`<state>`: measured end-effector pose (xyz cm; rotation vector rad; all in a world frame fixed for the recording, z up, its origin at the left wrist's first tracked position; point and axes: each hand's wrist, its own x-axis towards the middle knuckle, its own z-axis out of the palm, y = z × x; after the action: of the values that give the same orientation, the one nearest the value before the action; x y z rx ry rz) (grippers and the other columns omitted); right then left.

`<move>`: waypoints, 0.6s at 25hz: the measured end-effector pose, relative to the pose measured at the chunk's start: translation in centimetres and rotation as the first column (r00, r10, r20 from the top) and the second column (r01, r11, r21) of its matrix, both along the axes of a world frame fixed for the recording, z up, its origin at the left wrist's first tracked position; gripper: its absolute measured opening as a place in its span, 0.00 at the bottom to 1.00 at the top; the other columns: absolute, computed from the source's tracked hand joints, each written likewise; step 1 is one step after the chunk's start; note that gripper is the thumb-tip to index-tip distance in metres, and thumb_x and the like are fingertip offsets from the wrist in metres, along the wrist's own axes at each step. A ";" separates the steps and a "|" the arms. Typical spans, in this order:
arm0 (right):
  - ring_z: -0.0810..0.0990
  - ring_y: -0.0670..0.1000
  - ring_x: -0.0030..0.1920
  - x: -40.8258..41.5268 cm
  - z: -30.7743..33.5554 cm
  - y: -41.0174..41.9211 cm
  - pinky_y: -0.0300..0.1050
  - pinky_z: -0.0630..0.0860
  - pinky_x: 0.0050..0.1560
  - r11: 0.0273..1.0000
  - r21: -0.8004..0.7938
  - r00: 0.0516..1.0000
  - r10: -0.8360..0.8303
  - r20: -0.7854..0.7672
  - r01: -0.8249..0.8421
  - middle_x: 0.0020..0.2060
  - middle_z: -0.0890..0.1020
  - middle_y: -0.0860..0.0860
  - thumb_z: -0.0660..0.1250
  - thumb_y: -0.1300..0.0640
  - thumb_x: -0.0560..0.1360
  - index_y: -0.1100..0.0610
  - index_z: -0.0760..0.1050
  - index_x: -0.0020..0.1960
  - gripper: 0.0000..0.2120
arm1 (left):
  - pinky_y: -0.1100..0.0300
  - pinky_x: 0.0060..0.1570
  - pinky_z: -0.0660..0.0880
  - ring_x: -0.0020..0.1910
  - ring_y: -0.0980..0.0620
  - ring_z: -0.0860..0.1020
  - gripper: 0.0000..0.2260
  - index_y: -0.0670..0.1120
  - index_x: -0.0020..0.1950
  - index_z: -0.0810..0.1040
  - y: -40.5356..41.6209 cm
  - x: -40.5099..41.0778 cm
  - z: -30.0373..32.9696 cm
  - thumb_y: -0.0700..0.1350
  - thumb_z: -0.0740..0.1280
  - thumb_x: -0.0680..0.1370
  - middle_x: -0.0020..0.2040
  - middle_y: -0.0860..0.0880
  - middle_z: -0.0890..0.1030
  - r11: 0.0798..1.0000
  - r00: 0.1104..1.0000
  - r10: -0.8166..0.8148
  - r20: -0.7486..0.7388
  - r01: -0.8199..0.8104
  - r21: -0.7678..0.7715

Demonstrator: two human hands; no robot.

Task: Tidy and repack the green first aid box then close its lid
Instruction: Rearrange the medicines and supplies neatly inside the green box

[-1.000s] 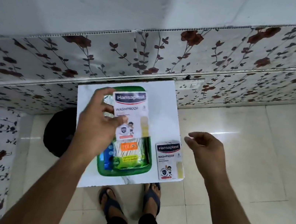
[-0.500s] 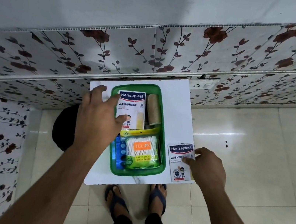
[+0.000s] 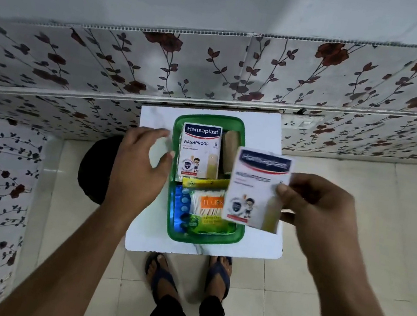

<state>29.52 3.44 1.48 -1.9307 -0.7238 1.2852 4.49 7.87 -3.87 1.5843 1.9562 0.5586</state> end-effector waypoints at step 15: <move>0.83 0.55 0.49 -8.7 -3.6 0.1 0.41 0.71 0.41 0.821 -0.248 0.640 0.560 0.526 -0.514 0.50 0.85 0.49 0.68 0.54 0.74 0.50 0.77 0.60 0.14 | 0.65 0.45 0.73 0.48 0.57 0.79 0.12 0.50 0.57 0.80 -2.7 -2.8 -3.5 0.40 0.69 0.75 0.53 0.53 0.78 0.986 0.974 0.136 0.180 -0.115 -0.123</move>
<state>20.83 3.53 -2.14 -2.2903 -1.7009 1.0224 1.71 5.16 -7.39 1.2970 1.9187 0.6152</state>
